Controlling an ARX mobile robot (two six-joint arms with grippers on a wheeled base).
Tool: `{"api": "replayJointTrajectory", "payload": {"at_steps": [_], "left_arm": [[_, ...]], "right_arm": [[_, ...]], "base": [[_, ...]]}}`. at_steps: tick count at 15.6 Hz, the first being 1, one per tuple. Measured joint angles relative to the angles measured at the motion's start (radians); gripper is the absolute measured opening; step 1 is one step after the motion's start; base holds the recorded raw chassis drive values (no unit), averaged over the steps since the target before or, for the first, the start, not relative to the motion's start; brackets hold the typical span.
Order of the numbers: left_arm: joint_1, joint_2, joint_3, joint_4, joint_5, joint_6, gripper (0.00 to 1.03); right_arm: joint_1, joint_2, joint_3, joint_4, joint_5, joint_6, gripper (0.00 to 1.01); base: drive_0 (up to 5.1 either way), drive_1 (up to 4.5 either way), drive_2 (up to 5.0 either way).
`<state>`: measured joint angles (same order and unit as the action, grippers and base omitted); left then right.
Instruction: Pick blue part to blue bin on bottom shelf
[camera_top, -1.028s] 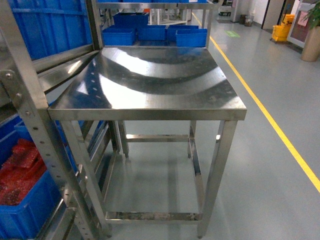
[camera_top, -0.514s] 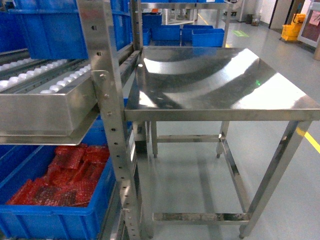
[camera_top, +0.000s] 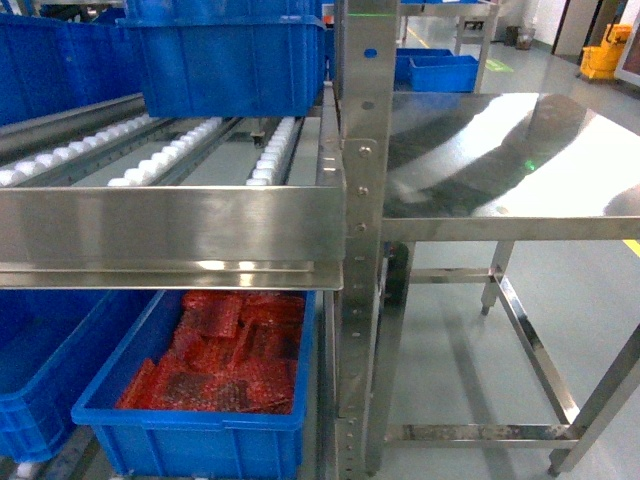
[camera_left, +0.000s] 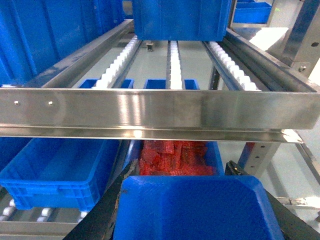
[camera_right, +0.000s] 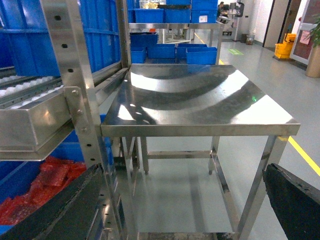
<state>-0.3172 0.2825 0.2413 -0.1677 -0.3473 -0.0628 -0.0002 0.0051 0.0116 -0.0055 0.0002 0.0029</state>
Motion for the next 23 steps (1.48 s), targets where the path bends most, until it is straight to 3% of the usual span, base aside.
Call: {"api": "replayJointTrajectory", "payload": {"at_steps": [18,23], "left_arm": [[0.0,-0.001,0.0,0.001,0.0,0.0,0.43],[0.0,-0.002,0.0,0.001,-0.003,0.0,0.43]], "right_arm": [[0.0,0.0,0.0,0.003,0.0,0.0,0.98],[0.0,0.0,0.0,0.001,-0.001,0.0,0.98]], "base": [[-5.0,2.45,2.4],[0.0,0.0,0.0]]}}
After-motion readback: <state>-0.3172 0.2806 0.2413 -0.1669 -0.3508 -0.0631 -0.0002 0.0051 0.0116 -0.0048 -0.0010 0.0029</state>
